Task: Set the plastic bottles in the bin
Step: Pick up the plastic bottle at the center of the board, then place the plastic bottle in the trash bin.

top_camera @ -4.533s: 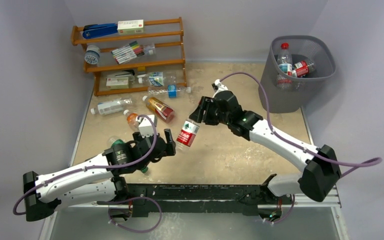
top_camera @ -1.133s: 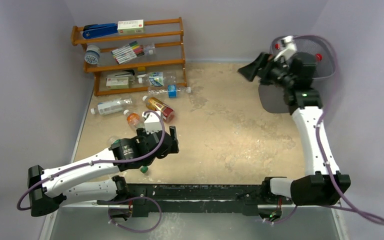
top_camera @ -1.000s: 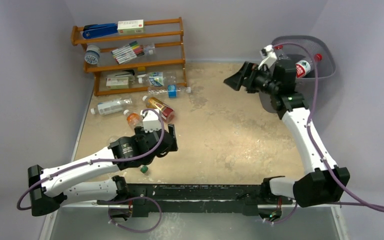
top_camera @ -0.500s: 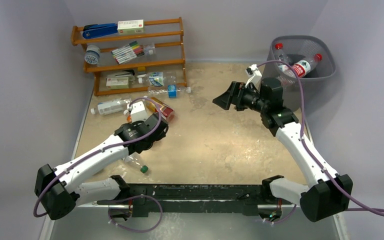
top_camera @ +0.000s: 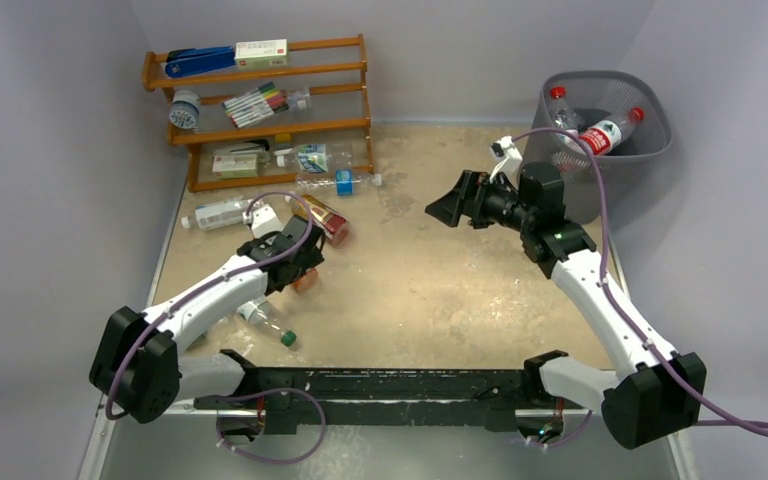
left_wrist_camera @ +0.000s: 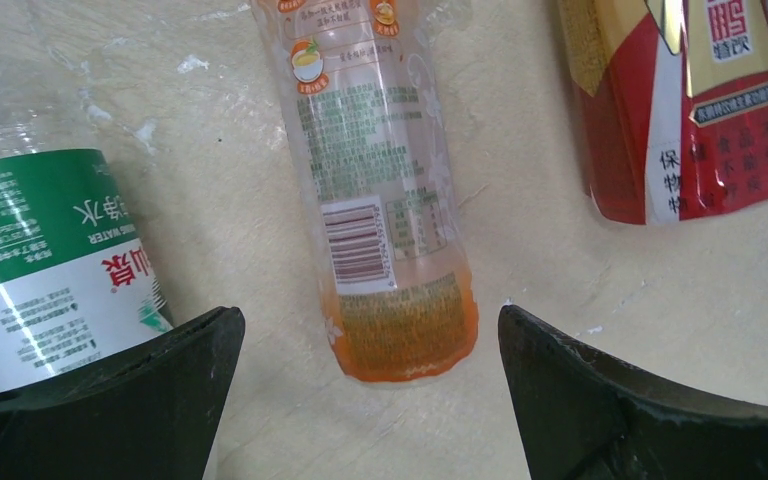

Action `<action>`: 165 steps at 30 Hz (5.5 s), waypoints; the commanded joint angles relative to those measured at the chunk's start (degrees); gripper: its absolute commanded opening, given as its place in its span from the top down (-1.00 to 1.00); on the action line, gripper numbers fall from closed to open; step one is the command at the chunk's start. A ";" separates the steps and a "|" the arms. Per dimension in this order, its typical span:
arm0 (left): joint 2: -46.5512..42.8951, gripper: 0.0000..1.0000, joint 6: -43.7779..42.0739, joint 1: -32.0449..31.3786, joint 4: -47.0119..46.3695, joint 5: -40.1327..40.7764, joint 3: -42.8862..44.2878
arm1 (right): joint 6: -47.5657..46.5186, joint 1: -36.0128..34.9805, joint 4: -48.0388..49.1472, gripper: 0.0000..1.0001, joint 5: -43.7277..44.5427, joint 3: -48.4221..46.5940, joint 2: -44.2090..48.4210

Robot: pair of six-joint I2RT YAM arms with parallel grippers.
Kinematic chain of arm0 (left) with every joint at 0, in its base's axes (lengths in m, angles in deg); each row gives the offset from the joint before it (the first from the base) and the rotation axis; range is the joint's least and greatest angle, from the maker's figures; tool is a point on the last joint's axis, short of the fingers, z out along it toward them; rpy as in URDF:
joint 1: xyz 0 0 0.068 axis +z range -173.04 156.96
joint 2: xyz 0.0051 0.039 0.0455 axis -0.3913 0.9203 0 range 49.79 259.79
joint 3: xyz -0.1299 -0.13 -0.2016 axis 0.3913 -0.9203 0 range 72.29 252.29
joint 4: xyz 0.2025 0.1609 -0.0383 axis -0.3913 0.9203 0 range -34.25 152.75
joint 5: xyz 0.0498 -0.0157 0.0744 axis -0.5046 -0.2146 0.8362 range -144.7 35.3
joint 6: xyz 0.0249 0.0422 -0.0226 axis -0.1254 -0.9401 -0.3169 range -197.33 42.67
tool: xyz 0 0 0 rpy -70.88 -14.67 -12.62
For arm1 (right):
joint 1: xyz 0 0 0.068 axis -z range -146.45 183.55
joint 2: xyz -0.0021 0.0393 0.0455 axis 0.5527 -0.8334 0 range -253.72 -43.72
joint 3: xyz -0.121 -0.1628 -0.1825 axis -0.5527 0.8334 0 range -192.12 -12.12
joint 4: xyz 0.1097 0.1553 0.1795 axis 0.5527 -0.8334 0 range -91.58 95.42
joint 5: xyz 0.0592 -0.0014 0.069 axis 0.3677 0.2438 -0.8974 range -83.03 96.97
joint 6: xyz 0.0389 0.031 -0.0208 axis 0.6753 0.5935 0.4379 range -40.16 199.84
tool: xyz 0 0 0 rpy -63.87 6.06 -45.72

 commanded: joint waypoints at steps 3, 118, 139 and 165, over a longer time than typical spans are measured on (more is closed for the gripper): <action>2.42 -0.99 0.43 4.76 -8.47 -3.20 -1.97 | 0.22 -0.54 1.63 -1.00 -0.02 1.79 1.63; -5.91 -0.01 -13.61 -16.22 -41.28 -54.37 4.91 | 20.03 -1.24 24.79 -0.81 -18.32 11.88 -4.88; -6.94 -0.53 -18.76 -16.18 -31.99 -46.65 5.72 | 21.01 -1.24 27.98 -0.11 -18.70 12.59 -4.82; -14.00 -0.59 -19.98 -16.22 -21.25 -38.39 10.00 | 2.37 2.27 -0.64 -0.05 -5.96 -19.57 -12.68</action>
